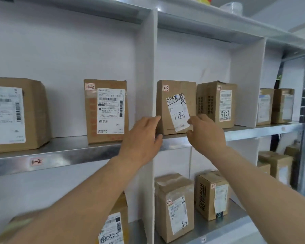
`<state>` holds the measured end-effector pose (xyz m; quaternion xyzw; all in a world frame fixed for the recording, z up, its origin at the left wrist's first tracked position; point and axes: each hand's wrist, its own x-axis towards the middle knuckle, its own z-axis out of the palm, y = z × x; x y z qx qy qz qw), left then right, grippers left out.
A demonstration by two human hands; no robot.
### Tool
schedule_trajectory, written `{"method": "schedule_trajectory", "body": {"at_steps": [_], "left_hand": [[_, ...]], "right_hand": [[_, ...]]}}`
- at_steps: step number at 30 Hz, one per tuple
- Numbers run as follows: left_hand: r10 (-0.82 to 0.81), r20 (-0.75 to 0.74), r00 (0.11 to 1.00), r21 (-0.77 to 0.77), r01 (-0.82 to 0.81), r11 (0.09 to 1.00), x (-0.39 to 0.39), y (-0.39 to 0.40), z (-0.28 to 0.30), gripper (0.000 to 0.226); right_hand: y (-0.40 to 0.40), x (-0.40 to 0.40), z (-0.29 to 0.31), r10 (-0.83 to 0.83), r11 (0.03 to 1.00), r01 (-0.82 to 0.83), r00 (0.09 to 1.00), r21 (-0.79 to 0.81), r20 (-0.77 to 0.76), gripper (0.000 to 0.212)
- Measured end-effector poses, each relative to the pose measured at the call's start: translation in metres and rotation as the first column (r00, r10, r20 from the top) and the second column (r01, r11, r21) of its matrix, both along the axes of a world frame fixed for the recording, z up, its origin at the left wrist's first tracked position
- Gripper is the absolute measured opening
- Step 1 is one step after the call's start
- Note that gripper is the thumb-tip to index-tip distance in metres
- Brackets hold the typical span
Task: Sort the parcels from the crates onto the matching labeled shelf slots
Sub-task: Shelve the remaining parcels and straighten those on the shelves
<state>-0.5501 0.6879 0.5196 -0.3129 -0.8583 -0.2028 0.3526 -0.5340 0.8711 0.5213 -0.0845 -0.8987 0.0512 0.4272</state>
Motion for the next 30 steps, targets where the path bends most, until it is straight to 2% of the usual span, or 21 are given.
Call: {"method": "schedule_trajectory", "body": {"at_steps": [6,11,14,16,18,21,25,30], "left_hand": [[0.094,0.088,0.992,0.109,-0.103,0.989,-0.025,0.086,0.007,0.059],[0.156,0.242,0.958,0.279,-0.223,0.934,-0.052,0.119,0.014,0.068],[0.183,0.365,0.913,0.324,-0.309,0.894,-0.063,0.127,0.019,0.07],[0.18,0.434,0.883,0.349,-0.349,0.87,-0.067,0.133,0.022,0.062],[0.179,0.477,0.861,0.357,-0.376,0.855,-0.067,0.136,0.022,0.061],[0.181,0.487,0.854,0.356,-0.383,0.852,-0.064,0.136,0.021,0.07],[0.165,0.45,0.878,0.394,-0.361,0.845,-0.058,0.133,0.02,0.058],[0.182,0.467,0.865,0.374,-0.38,0.846,-0.053,0.129,0.018,0.073]], "right_hand": [[0.084,-0.042,0.01,0.098,0.995,-0.099,0.995,0.022,0.022,0.017],[0.125,-0.086,0.019,0.292,0.941,-0.267,0.951,-0.208,0.099,0.007],[0.134,-0.105,0.02,0.391,0.896,-0.342,0.91,-0.283,0.138,0.018],[0.134,-0.114,0.02,0.463,0.851,-0.398,0.876,-0.343,0.133,0.026],[0.132,-0.119,0.019,0.516,0.811,-0.439,0.848,-0.387,0.122,0.019],[0.127,-0.12,0.017,0.555,0.772,-0.459,0.824,-0.439,0.113,0.019],[0.121,-0.116,0.017,0.547,0.77,-0.451,0.831,-0.451,0.103,0.022],[0.115,-0.113,0.013,0.52,0.795,-0.436,0.848,-0.423,0.104,0.02]]}}
